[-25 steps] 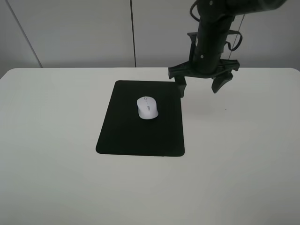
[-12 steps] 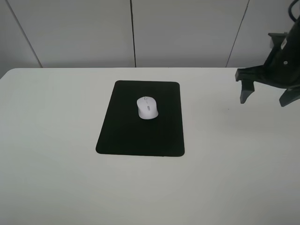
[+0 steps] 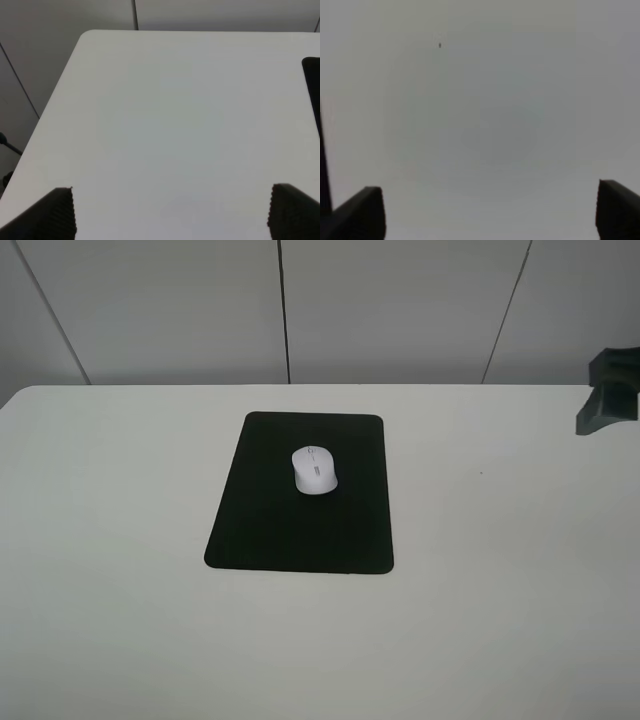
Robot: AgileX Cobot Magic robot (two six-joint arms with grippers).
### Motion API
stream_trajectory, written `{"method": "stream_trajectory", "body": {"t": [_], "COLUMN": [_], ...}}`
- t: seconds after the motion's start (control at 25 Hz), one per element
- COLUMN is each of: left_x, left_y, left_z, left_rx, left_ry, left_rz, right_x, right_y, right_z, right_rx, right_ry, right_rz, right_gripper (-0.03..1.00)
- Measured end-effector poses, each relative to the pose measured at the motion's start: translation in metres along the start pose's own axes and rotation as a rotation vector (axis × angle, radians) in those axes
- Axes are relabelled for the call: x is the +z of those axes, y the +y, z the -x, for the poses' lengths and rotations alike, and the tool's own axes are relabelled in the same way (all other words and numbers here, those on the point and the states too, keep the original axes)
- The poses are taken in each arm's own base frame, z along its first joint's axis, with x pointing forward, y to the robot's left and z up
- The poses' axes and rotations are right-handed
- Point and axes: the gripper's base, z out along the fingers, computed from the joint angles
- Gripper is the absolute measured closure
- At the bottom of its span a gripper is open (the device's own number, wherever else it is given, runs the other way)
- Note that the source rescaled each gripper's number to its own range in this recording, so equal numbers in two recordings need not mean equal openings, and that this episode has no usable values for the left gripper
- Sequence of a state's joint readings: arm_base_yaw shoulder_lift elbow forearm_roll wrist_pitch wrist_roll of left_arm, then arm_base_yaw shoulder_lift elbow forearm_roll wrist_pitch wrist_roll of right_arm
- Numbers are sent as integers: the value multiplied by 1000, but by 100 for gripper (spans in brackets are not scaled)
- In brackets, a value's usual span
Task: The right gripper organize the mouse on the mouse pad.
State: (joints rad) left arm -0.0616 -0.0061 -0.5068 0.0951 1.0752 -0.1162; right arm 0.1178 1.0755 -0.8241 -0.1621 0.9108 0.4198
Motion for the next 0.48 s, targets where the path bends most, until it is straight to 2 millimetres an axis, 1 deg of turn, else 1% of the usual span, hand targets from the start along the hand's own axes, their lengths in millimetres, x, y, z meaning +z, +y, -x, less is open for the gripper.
{"method": "stream_trajectory", "body": {"t": [0.08, 0.24, 0.4, 0.48], "left_x": [0, 0, 0, 0], "left_y": [0, 0, 0, 0], "left_z": [0, 0, 0, 0], "left_rx": [0, 0, 0, 0], "left_ry": [0, 0, 0, 0], "left_rz": [0, 0, 0, 0], "right_x": [-16, -42, -69, -79], "right_y": [-4, -15, -24, -28], "right_z": [-13, -37, -50, -56], "right_rx": [-2, 15, 32, 39], "right_ry": [-42, -100, -220, -272], "right_rz": [20, 44, 84, 98], "right_gripper": [-3, -3, -3, -3]}}
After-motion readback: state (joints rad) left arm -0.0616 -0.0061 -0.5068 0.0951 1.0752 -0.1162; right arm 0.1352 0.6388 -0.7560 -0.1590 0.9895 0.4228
